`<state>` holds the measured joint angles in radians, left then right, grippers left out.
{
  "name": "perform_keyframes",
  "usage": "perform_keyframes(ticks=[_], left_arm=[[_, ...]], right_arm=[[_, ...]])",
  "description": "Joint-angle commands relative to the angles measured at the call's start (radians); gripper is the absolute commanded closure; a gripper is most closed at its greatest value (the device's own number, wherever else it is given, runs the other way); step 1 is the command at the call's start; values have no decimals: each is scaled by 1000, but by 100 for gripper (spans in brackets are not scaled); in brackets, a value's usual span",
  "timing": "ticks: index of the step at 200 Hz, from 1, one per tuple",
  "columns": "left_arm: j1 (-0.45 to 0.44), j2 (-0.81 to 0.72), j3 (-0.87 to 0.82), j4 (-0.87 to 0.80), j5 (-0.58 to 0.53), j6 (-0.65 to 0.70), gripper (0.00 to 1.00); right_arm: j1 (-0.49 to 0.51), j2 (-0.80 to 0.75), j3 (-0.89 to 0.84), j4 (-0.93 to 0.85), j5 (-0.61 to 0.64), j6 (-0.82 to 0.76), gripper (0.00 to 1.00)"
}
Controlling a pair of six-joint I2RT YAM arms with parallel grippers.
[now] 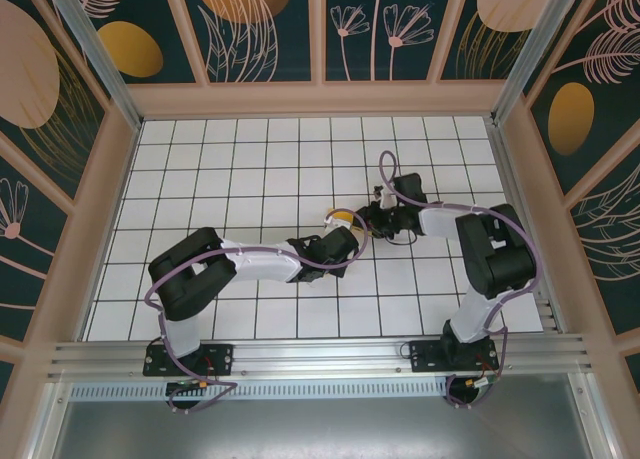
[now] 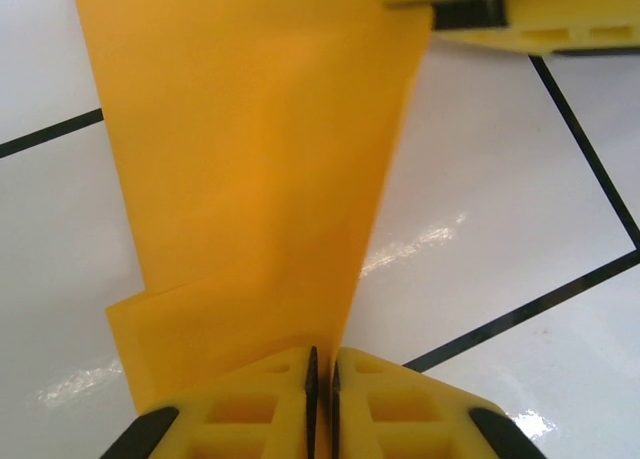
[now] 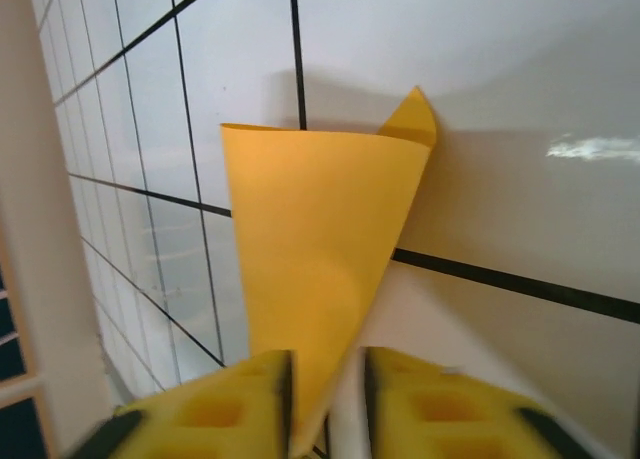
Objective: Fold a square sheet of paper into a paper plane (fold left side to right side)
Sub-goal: Fold the wing for the fifth time at the center of the table.
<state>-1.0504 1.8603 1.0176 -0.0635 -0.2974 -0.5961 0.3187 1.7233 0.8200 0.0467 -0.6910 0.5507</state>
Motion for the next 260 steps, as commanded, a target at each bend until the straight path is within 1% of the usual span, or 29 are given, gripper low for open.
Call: perform_keyframes(ticks=[1,13,26,45,66,90,119,162,201,243,260], left_arm=[[-5,-10,-3,-1,10,-3,87],[-3,-9,6,1,23,1,88],[0,-7,15,3,44,5,89],[12,-9,21,21,96,4,90],[40,-18,16,57,180,-12,91],[89,-39,-19,130,301,-51,91],[152,-69,-99,249,437,-121,91],[227,-94,-209,455,609,-248,92],[300,-97,-295,618,720,-344,92],[342,-59,-316,725,810,-405,92],[354,-54,-321,737,815,-414,92]], right_arm=[[-43,-118,-11,-29,59,-31,56],[-71,-174,-38,-30,74,-41,46],[-97,-233,-66,-37,84,-53,40],[-126,-281,-98,-68,101,-82,36],[-127,-303,-127,-89,126,-114,35],[-125,-326,-193,-31,110,-116,33],[-87,-328,-267,89,85,-77,31],[-9,-265,-305,286,58,17,32],[32,-184,-276,366,72,64,33],[79,-102,-231,414,115,105,33],[85,-76,-222,445,118,128,34]])
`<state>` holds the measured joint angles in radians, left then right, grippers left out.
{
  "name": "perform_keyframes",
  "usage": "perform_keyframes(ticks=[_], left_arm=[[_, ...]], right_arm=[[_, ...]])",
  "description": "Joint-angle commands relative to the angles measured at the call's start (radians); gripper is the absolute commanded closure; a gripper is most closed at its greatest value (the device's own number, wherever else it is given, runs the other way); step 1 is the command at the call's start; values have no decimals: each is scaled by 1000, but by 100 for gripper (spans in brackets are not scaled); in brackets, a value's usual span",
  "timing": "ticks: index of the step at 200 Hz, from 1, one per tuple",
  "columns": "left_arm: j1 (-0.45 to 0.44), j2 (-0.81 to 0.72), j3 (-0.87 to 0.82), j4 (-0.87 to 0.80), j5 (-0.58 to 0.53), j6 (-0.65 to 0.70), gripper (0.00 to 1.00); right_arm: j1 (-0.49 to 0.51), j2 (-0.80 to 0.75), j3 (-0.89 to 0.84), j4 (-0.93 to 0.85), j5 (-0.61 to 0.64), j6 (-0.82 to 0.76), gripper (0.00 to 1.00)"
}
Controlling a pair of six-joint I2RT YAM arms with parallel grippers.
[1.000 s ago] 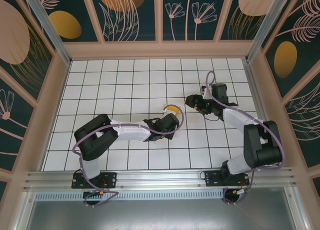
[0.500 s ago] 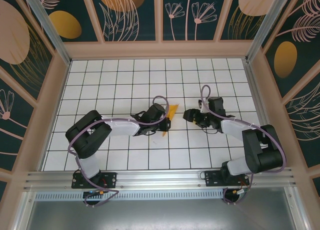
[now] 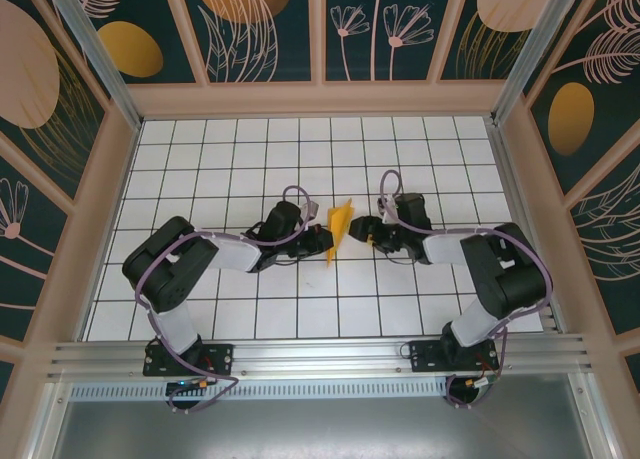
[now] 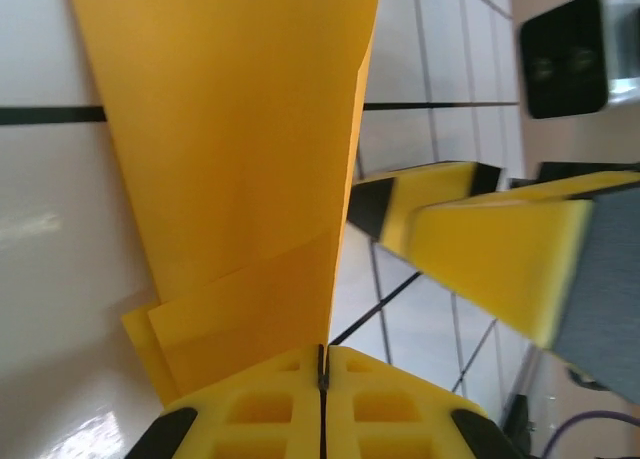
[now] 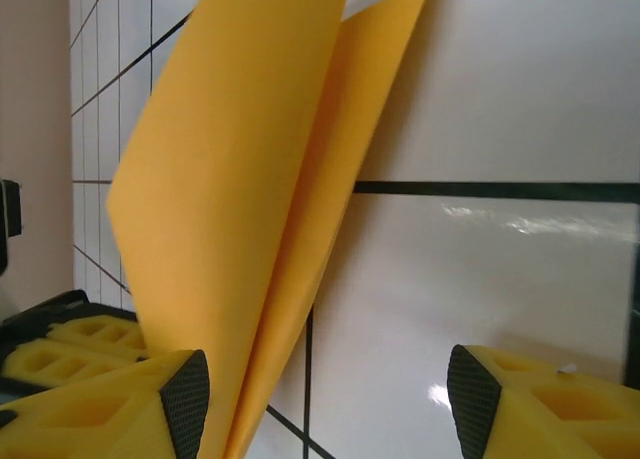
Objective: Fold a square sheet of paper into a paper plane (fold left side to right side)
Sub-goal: Fold the wing for the fifth time at the center of the table.
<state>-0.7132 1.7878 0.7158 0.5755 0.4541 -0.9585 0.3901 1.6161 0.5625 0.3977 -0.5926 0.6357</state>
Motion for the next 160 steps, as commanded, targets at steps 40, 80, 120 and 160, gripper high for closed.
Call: perform_keyframes(ticks=[40,80,120,160], left_arm=[[23,39,-33,121,68,-71,92],[29,77,-53,187,83,-109,93],[50,85,-73,222,96,-124,93],[51,117,-78,278,115,-154,93]], right_arm=[[18,78,52,149,13,81,35],[32,112,68,141,24,91,36],[52,140,106,87,52,86,39],[67,169,139,47,66,95,43]])
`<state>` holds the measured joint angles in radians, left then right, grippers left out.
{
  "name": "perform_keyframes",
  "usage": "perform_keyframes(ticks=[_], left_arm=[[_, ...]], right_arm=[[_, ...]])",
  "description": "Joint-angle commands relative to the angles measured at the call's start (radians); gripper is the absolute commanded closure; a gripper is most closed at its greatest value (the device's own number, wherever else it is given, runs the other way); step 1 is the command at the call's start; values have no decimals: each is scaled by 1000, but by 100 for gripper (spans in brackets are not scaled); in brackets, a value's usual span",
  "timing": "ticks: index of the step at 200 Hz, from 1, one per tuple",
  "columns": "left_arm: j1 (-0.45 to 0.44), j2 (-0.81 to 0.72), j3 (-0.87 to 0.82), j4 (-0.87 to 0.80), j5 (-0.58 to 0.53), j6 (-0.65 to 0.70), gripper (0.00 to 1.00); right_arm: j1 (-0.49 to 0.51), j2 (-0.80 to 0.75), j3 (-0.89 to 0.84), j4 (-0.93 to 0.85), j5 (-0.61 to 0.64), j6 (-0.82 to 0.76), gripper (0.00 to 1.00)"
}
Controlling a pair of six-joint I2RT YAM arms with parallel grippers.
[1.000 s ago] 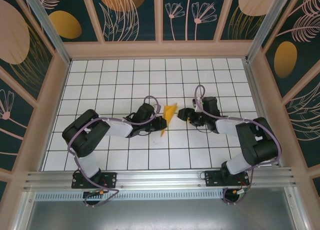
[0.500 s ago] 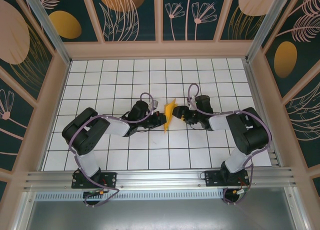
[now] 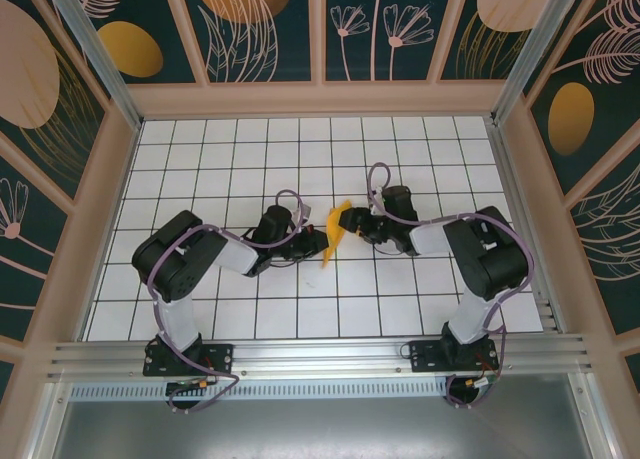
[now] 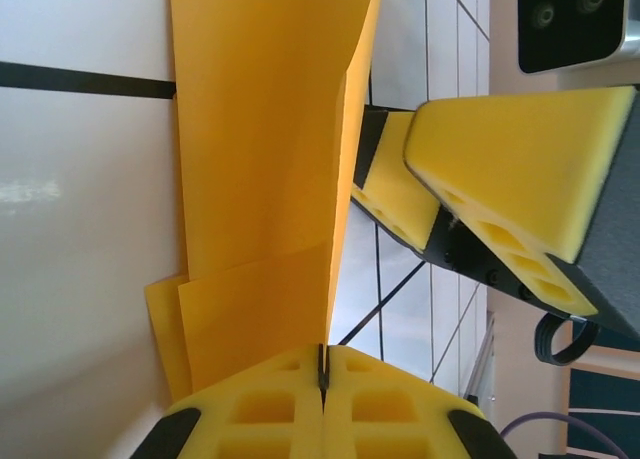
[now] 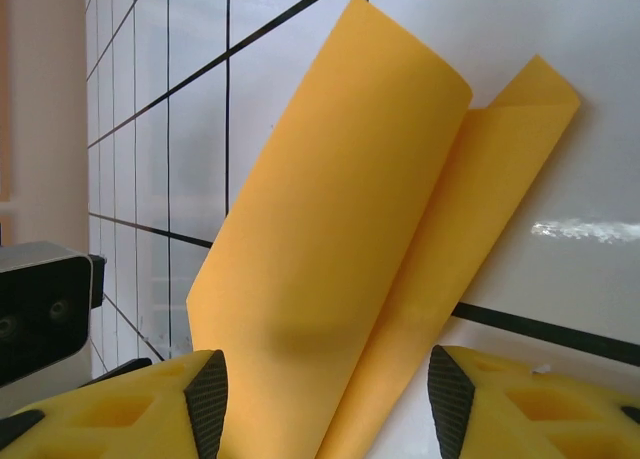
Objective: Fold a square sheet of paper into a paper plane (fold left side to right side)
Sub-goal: Fold the wing for the fifth time at the center of the table.
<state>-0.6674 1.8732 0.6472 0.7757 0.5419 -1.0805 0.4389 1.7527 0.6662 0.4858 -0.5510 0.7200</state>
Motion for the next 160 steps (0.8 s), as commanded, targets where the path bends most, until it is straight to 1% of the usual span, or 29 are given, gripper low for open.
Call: perform_keyframes(ticks=[1,22,44,84,139,160], left_arm=[[6,32,-9,80,27,-33,93],[7,44,-12,92,30,-39,94],[7,50,-14,96,28,-39,94],[6,64,-9,97,29,-40,93],[8,67,-1,82,36,-35,85],[8,62,-1,79,35,-34,82]], right_arm=[[18,33,36,-43,25,10,44],[22,46,51,-80,44,21,45],[21,65,84,-162,58,30,48],[27,92,128,-266,93,21,49],[35,157,169,-342,107,12,55],[38,170,180,-363,115,6,55]])
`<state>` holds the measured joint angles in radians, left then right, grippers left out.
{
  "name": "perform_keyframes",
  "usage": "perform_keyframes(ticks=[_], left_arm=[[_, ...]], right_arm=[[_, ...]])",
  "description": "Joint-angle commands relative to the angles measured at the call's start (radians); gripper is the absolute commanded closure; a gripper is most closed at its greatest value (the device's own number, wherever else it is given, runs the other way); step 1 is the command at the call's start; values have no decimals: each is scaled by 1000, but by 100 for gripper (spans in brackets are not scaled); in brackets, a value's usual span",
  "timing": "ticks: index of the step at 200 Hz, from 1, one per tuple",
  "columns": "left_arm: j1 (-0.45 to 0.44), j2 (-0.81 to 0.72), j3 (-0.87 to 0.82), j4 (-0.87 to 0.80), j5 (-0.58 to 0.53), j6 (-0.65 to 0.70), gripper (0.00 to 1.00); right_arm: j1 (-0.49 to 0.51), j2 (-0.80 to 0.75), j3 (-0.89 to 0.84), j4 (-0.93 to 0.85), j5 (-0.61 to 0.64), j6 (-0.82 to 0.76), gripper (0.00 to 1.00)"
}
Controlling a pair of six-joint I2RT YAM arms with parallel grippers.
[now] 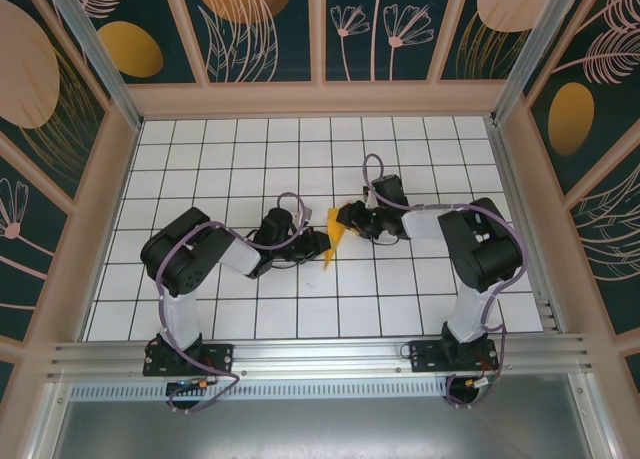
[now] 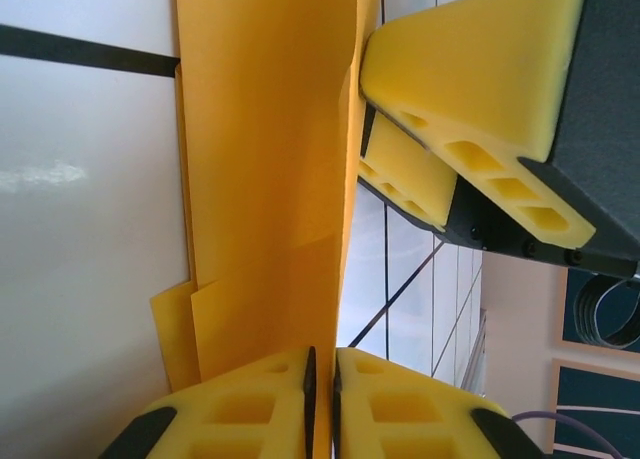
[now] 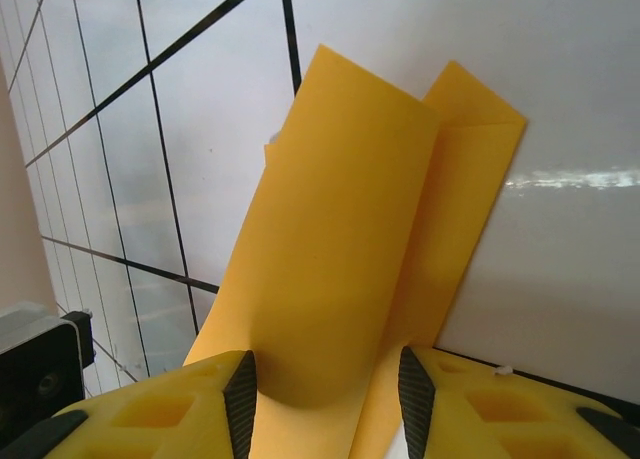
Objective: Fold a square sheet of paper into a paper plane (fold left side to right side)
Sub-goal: Fold the wing for the fifth time at the center of the table.
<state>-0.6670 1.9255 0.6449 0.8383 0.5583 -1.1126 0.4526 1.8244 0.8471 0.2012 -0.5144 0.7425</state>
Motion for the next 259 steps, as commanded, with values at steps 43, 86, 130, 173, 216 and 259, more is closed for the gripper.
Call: perform_keyframes(ticks=[43,86,130,173,216,259], left_arm=[[8,-23,11,-24,17,18,73],[27,-84,13,-88,2,48,61],[78,-152,11,-172,-10,93,50],[93,-104,61,-185,31,106,51],[92,-28,130,-180,67,108,55],[92,20,182,-221,67,129,61]], right_arm=[[29,120,14,-100,86,-21,55],[32,129,26,-115,93,-27,56],[33,134,28,-117,93,-26,56],[35,133,30,-116,92,-28,56],[35,133,29,-118,93,-31,56],[35,131,30,-122,94,-34,56]])
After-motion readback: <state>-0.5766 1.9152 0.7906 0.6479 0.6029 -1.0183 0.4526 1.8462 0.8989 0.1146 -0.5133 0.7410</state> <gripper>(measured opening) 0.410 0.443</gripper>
